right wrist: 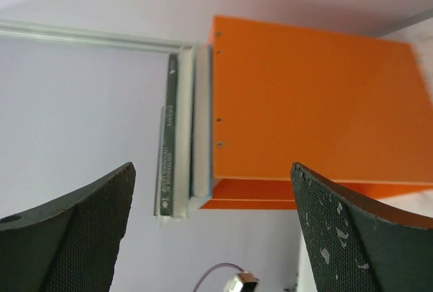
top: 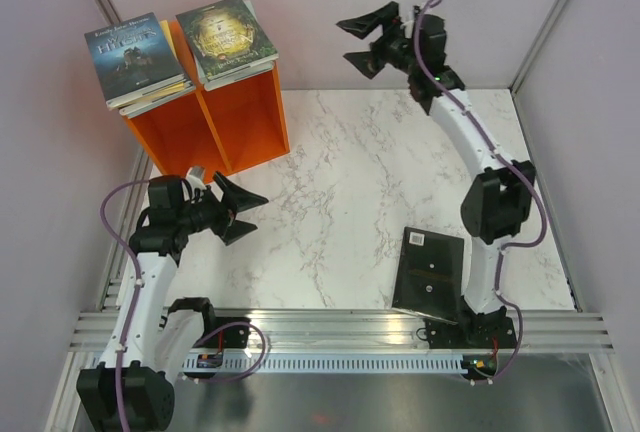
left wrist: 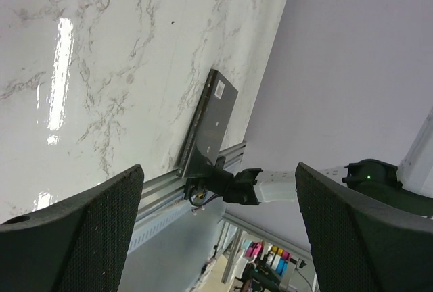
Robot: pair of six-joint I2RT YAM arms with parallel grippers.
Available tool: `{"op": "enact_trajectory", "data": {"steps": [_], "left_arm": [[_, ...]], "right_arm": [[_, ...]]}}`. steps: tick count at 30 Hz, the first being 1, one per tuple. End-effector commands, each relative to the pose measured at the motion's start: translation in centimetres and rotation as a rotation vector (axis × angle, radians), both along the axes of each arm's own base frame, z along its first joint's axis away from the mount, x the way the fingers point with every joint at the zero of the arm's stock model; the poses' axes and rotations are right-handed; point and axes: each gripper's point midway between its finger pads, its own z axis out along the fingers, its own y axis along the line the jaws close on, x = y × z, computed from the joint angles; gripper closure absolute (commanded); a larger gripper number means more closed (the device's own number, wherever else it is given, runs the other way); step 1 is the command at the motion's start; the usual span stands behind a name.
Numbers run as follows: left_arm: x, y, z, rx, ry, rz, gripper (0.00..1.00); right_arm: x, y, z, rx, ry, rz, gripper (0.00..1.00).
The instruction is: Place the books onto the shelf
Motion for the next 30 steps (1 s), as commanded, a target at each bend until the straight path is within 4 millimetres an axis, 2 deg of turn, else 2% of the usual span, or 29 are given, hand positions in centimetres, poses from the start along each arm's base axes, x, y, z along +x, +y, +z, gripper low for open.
{"op": "enact_trajectory", "data": {"steps": [1,2,3,4,5,6,8,9,10,11,12,13,14,15,16,18,19,20,22,23,24,26,27,29,30], "left_arm": [[0.7,-0.3,2.8,0.032,-0.121,-0.044,0.06],[0.8,-0.3,2.5,0.042,-0.113,-0.046,0.06],[0.8,-0.6,2.5,0.044,-0.110,-0.061,0.06],[0.9,-0.8,2.3,0.050,-0.100,-0.071,0.06],[0.7,-1.4,1.7,0.068,-0.089,-0.091,0.06],[0.4,-2.7,1.1,0.080,-0.065,-0.144,0.06],[0.4,-4.1,-0.3,0.144,-0.038,-0.179,0.06],[-0.6,-6.5,-1.3,0.172,-0.001,-0.275,0.06],[-0.7,-7.6,-2.1,0.209,0.008,-0.300,0.06],[-1.0,-8.8,-2.7,0.222,0.032,-0.340,0.06],[-2.0,-11.1,-2.6,0.222,0.009,-0.422,0.06],[-2.2,-12.3,-4.1,0.235,0.056,-0.458,0.06],[-2.6,-13.4,-4.4,0.226,0.069,-0.484,0.06],[-3.5,-14.8,-4.6,0.217,0.066,-0.532,0.06],[-3.4,-16.0,-4.7,0.198,0.047,-0.551,0.06],[-4.5,-18.1,-6.2,0.187,0.087,-0.614,0.06],[-4.5,-19.1,-6.4,0.174,0.077,-0.634,0.06],[-5.5,-20.1,-8.2,0.197,0.118,-0.673,0.06],[-5.9,-21.8,-8.9,0.201,0.117,-0.711,0.07],[-6.3,-22.3,-10.9,0.228,0.167,-0.726,0.07],[-7.2,-23.4,-11.0,0.231,0.162,-0.756,0.08],[-7.4,-24.4,-12.4,0.258,0.168,-0.745,0.09],[-8.1,-25.0,-13.6,0.274,0.186,-0.754,0.09],[-7.9,-26.2,-14.0,0.243,0.186,-0.727,0.09],[-8.2,-26.4,-15.0,0.248,0.204,-0.723,0.09]], "right_arm": [[-2.1,-8.9,2.4,-0.116,-0.078,-0.084,0.02],[-2.5,-10.7,1.4,-0.166,-0.053,-0.109,0.02],[-3.3,-14.0,1.4,-0.272,-0.090,-0.160,0.02],[-4.7,-15.7,-3.0,-0.357,0.070,-0.167,0.02],[-5.3,-18.0,-4.9,-0.443,0.136,-0.235,0.02],[-8.2,-20.1,-7.4,-0.543,0.262,-0.251,0.02],[-10.8,-23.2,-11.8,-0.749,0.383,-0.307,0.02],[-12.6,-24.5,-12.9,-0.809,0.443,-0.337,0.02],[-15.7,-25.6,-16.7,-0.884,0.591,-0.316,0.02],[-17.2,-26.5,-18.2,-0.938,0.634,-0.314,0.02],[-18.9,-27.6,-18.4,-0.987,0.649,-0.350,0.02],[-21.4,-28.2,-21.3,-1.028,0.738,-0.326,0.02],[-22.7,-28.6,-22.2,-1.052,0.765,-0.319,0.02],[-23.9,-29.1,-22.1,-1.065,0.765,-0.335,0.02],[-25.9,-29.2,-23.9,-1.083,0.823,-0.306,0.02],[-27.7,-29.3,-24.7,-1.091,0.835,-0.292,0.02],[-29.3,-29.2,-26.2,-1.099,0.878,-0.260,0.02],[-30.0,-29.1,-26.6,-1.096,0.881,-0.251,0.02],[-31.8,-28.8,-28.2,-1.097,0.924,-0.206,0.02],[-32.3,-28.7,-28.6,-1.092,0.929,-0.193,0.02],[-32.7,-28.5,-28.7,-1.086,0.924,-0.186,0.02],[-33.9,-28.5,-29.5,-1.091,0.946,-0.160,0.02],[-34.5,-28.4,-29.9,-1.093,0.948,-0.146,0.02],[-35.4,-27.7,-30.6,-1.067,0.956,-0.106,0.02],[-35.8,-27.3,-30.8,-1.046,0.953,-0.092,0.02]]}}
